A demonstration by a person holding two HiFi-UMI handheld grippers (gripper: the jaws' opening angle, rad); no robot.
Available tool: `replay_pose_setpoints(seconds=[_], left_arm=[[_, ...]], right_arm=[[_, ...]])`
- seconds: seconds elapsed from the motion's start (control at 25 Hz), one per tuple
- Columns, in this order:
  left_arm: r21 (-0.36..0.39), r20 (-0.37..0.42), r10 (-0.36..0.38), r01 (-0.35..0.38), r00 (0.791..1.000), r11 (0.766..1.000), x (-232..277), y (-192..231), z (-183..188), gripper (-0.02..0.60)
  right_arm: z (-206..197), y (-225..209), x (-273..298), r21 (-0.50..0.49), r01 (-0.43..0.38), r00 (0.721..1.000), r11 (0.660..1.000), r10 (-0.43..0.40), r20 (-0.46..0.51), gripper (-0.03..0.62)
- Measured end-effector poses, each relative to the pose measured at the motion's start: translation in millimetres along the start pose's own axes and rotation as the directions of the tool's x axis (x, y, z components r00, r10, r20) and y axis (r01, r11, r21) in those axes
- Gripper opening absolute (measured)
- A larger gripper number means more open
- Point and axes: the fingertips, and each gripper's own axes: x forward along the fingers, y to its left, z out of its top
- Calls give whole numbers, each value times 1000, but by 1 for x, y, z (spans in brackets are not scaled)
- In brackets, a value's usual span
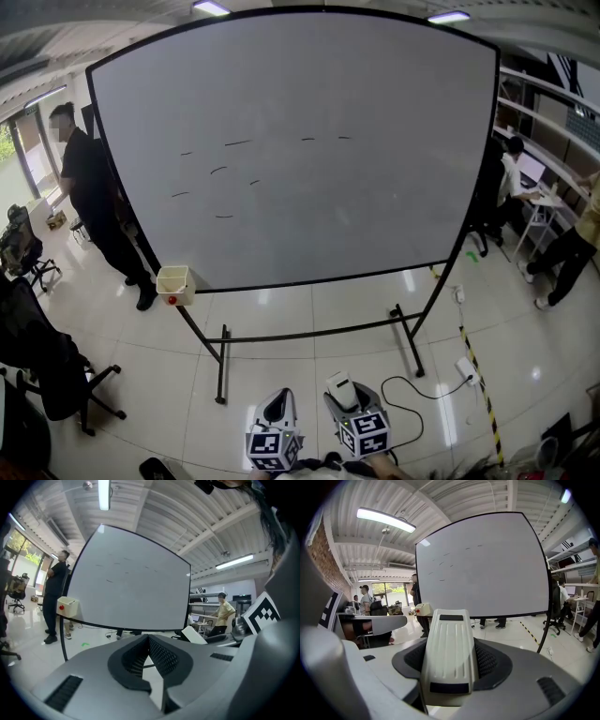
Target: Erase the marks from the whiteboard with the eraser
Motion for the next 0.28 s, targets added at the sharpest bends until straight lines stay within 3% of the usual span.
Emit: replay_pose_setpoints(seconds=[0.28], left_arm=[[-4,2,11,-11,1000,1000,-2,9,-7,-15]], right_arm=[[-7,0,3,-6,5,1000,1000,-6,-11,275]])
